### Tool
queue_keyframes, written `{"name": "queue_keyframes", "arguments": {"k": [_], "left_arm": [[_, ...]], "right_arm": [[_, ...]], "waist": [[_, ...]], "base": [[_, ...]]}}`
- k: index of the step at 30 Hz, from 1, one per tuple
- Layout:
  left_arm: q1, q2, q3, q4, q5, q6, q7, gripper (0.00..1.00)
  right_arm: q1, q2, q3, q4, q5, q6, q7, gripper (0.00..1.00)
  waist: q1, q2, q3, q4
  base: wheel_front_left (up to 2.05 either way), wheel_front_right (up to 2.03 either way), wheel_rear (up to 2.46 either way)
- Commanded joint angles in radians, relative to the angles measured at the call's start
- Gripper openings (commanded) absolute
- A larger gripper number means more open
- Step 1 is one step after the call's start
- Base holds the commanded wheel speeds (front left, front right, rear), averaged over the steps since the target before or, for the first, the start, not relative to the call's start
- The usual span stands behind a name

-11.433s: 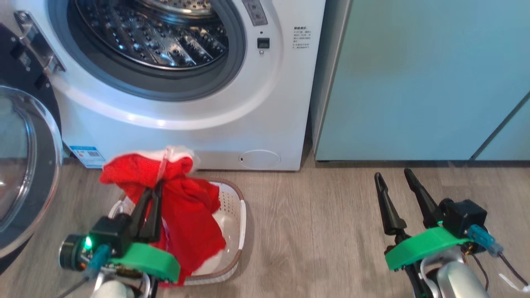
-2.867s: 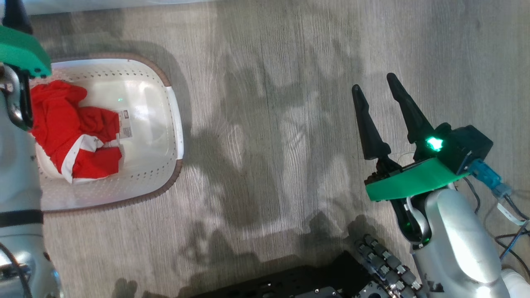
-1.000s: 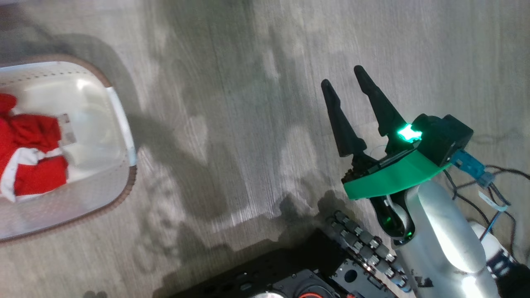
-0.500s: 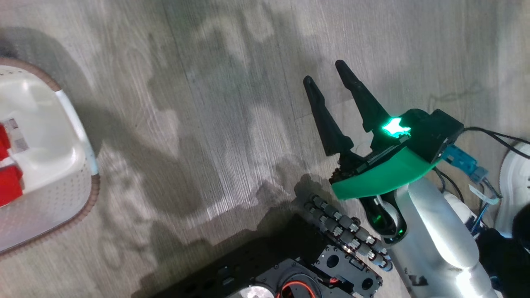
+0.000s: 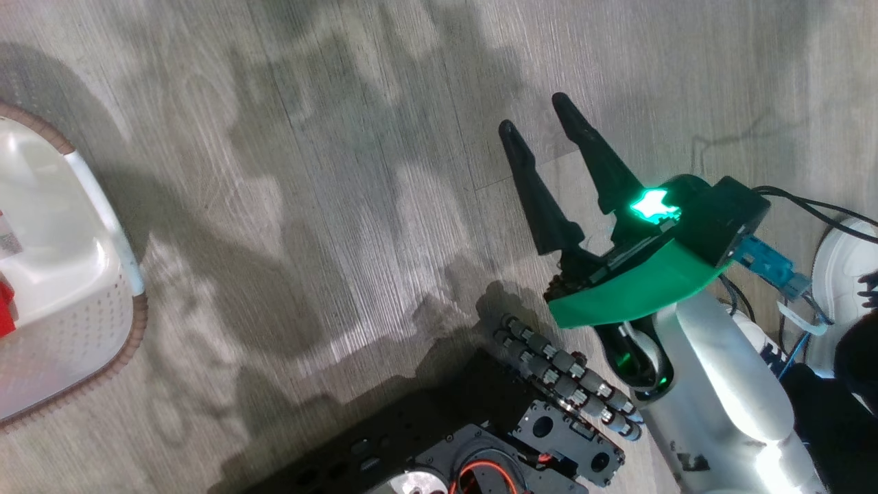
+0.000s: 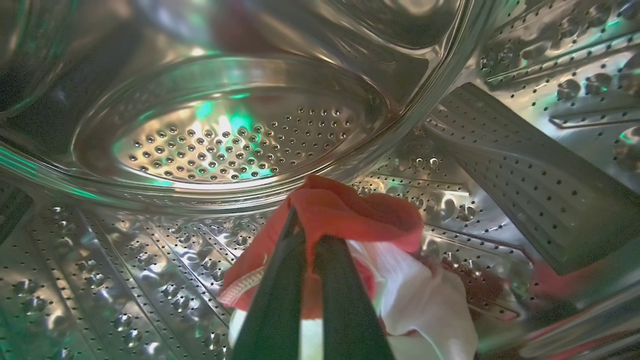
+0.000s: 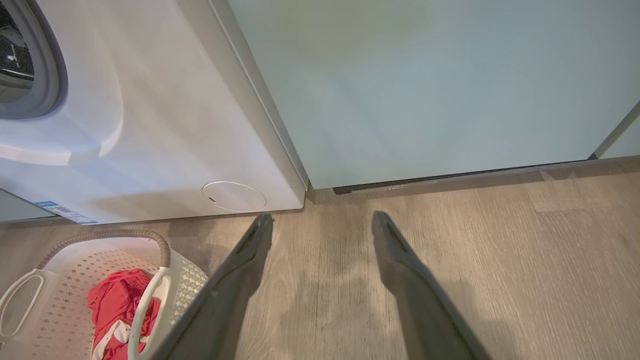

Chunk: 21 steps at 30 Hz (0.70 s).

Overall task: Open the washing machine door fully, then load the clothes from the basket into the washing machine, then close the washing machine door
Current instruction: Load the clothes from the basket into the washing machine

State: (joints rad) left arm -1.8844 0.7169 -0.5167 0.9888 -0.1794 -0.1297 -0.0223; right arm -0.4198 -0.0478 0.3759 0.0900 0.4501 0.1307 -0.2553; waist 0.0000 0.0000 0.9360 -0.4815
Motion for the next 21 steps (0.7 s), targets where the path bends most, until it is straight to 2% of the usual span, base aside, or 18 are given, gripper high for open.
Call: {"name": "queue_keyframes", "arguments": {"k": [1, 11, 16, 17, 18, 21], "left_arm": [[-0.044, 0.027, 0.002, -0.023, -0.006, 0.0, -0.007, 0.0], [-0.044, 0.012, -0.002, -0.005, -0.017, 0.034, -0.066, 0.0], [-0.035, 0.014, -0.004, -0.008, -0.027, 0.035, -0.092, 0.0], [-0.034, 0.014, -0.003, -0.011, -0.031, 0.033, -0.098, 0.33], [-0.033, 0.015, -0.005, -0.014, -0.033, 0.031, -0.102, 1.0], [-0.033, 0.018, -0.006, -0.019, -0.036, 0.03, -0.105, 1.0]], "right_arm": [[0.038, -0.002, 0.003, -0.029, 0.005, 0.0, -0.006, 1.0], [0.052, -0.002, -0.007, -0.028, 0.003, 0.0, -0.006, 1.0], [0.038, -0.002, -0.001, -0.021, 0.002, 0.0, -0.006, 1.0], [0.035, -0.002, 0.0, -0.02, 0.002, 0.0, -0.006, 1.0], [0.033, -0.002, 0.0, -0.019, 0.002, 0.0, -0.006, 1.0], [0.029, -0.002, 0.002, -0.016, 0.003, 0.0, -0.006, 1.0]], "waist": [[0.0, 0.0, -0.001, -0.001], [0.0, 0.0, -0.002, 0.001], [0.0, 0.0, -0.006, 0.004], [0.0, 0.0, -0.006, 0.004], [0.0, 0.0, -0.007, 0.004], [0.0, 0.0, -0.009, 0.003]], "base": [[0.0, 0.0, 0.0], [0.0, 0.0, 0.0], [0.0, 0.0, 0.0], [0.0, 0.0, 0.0], [0.0, 0.0, 0.0], [0.0, 0.0, 0.0]]}}
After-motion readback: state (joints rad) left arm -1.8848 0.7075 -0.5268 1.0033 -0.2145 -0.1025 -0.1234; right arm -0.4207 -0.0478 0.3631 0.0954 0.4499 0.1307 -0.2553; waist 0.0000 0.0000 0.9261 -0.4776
